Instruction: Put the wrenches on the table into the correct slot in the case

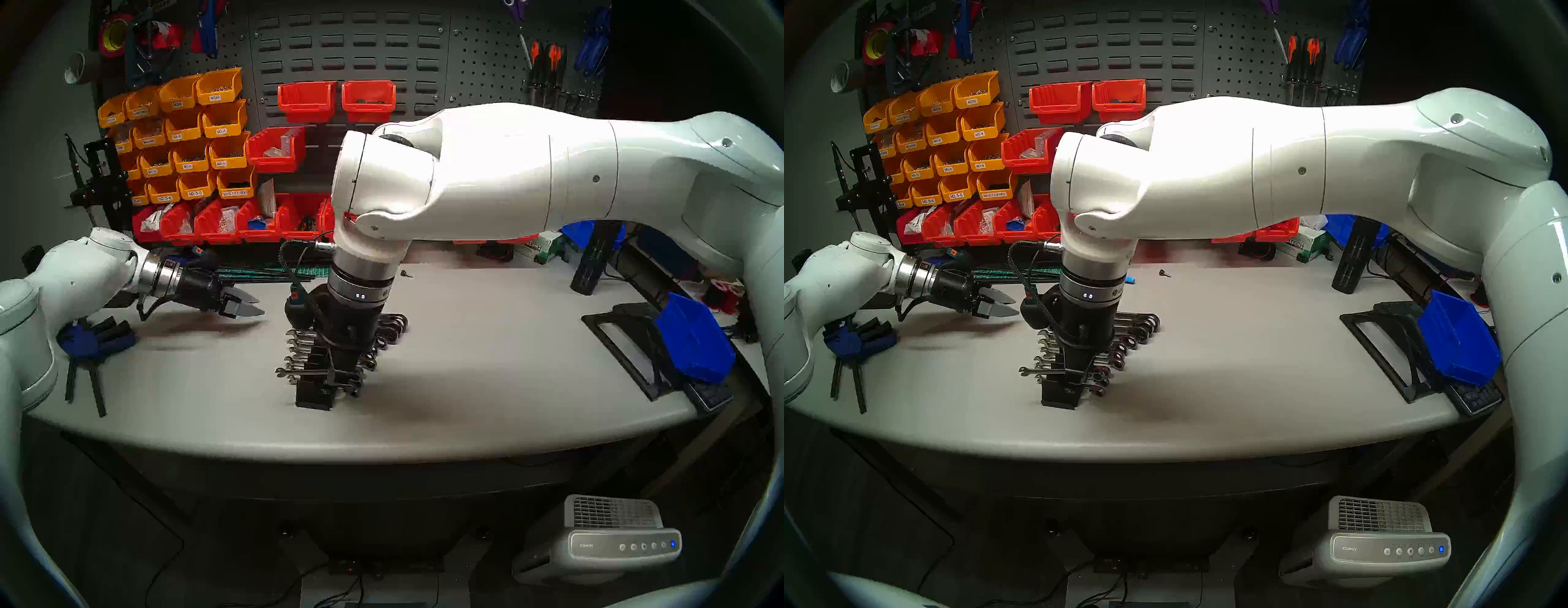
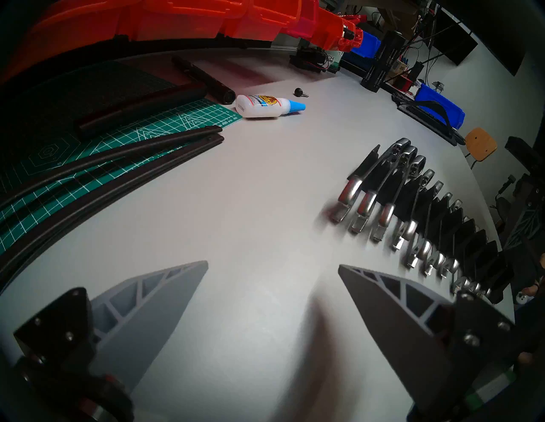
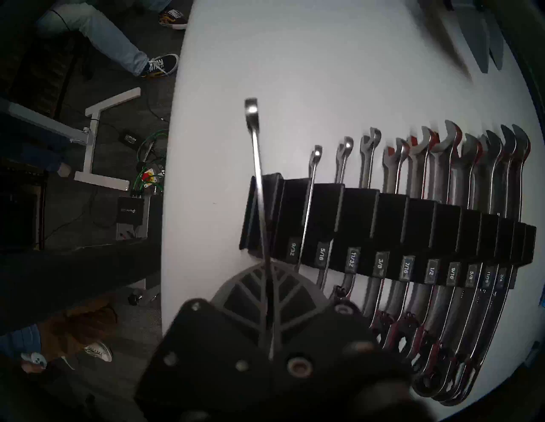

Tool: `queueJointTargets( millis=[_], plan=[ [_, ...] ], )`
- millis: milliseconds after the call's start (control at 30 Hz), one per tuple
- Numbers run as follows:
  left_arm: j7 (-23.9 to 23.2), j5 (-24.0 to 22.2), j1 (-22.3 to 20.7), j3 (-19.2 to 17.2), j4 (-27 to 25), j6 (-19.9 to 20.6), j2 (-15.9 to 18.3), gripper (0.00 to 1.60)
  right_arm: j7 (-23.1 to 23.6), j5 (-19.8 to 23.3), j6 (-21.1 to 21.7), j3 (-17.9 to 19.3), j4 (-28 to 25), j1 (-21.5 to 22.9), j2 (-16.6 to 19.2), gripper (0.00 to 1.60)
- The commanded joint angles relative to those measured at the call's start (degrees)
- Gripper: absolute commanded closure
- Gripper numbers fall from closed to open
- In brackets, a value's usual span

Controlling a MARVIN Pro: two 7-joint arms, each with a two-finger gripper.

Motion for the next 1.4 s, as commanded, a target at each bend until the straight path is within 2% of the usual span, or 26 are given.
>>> queueJointTargets(
  millis=[0, 567, 1367],
  plan=[
    [-0.12, -0.08, -1.58, -0.55, 0.13, -0.05, -0.13, 0.0, 0.03, 0.42, 0.36, 0.81, -0.25, 1.3, -0.09, 1.6],
    [-0.11, -0.09, -1.58, -0.55, 0.12, -0.05, -0.13, 0.0, -0.32, 1.54, 0.36, -0.44, -0.86, 1.62, -0.13, 1.6],
    [-0.12, -0.08, -1.58, -0.55, 0.13, -0.05, -0.14, 0.0, -1.84, 5.61, 0.36, -2.01, -0.81, 1.37, 0.0, 1.6]
  ],
)
